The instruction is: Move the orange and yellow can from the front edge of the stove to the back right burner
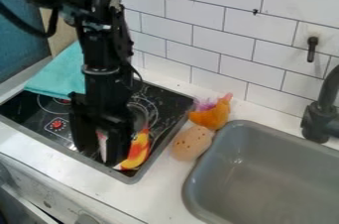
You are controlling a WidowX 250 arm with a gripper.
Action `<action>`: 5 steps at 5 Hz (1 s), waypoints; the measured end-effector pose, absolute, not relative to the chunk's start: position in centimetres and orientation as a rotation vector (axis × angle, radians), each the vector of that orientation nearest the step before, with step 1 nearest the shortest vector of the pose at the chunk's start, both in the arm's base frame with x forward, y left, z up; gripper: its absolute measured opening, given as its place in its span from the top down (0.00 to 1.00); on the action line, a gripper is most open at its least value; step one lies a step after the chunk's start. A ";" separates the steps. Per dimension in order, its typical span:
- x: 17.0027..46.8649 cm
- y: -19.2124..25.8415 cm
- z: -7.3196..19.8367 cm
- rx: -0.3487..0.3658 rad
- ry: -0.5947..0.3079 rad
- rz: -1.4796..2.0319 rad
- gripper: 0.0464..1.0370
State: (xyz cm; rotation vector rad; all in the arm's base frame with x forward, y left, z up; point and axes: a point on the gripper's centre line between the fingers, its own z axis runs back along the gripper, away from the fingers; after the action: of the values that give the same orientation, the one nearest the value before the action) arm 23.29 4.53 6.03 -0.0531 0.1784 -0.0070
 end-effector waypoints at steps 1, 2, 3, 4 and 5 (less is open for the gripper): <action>25.4 5.0 5.8 -0.055 0.159 0.002 0.04; 27.8 5.9 5.4 -0.064 0.119 0.058 0.04; 29.1 6.3 5.2 -0.088 0.100 0.097 0.04; 27.7 5.2 4.1 -0.094 0.066 0.164 0.04; 27.9 4.4 3.8 -0.104 0.054 0.149 0.04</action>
State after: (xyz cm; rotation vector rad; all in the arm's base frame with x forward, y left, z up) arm 27.93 4.40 3.83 -0.1045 0.0538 0.1493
